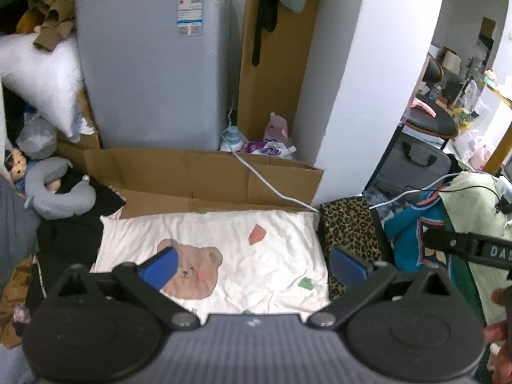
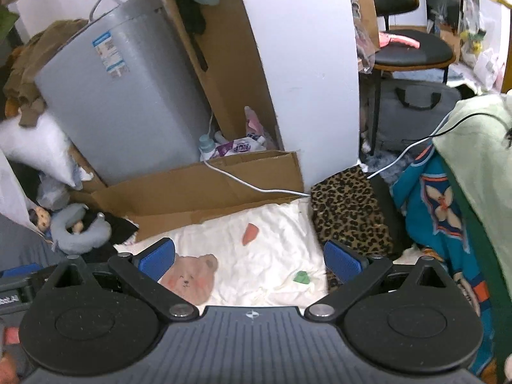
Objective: Fold clothes
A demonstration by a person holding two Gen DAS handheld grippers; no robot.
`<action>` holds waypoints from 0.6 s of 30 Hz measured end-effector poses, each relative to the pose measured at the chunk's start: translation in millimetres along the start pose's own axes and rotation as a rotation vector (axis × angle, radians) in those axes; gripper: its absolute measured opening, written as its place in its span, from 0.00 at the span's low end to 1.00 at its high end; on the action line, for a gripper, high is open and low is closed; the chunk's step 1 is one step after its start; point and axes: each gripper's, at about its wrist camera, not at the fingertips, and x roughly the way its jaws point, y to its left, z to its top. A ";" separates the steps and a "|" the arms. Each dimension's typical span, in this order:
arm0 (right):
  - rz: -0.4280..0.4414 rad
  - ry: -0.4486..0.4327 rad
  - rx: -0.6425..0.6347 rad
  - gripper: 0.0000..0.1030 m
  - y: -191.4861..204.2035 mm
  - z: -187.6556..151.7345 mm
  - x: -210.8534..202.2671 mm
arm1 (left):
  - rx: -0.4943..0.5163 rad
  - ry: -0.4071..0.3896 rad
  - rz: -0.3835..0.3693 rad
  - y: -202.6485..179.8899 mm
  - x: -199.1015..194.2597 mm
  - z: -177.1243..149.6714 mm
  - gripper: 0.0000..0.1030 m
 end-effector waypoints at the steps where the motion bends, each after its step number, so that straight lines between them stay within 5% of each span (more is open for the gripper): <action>1: 0.000 -0.001 -0.012 0.99 3.3 -3.9 -3.1 | -0.006 0.002 0.003 2.1 -3.3 -3.7 0.99; 8: 0.015 -0.007 -0.051 0.99 20.2 -26.9 -24.3 | -0.026 -0.007 0.052 13.2 -31.8 -23.7 0.99; 12: 0.043 -0.026 -0.101 0.99 30.5 -40.6 -33.1 | -0.072 -0.077 0.084 21.8 -50.8 -38.0 0.99; 18: 0.052 -0.031 -0.147 0.99 30.2 -62.4 -25.3 | -0.087 -0.072 0.122 39.6 -45.3 -64.5 0.99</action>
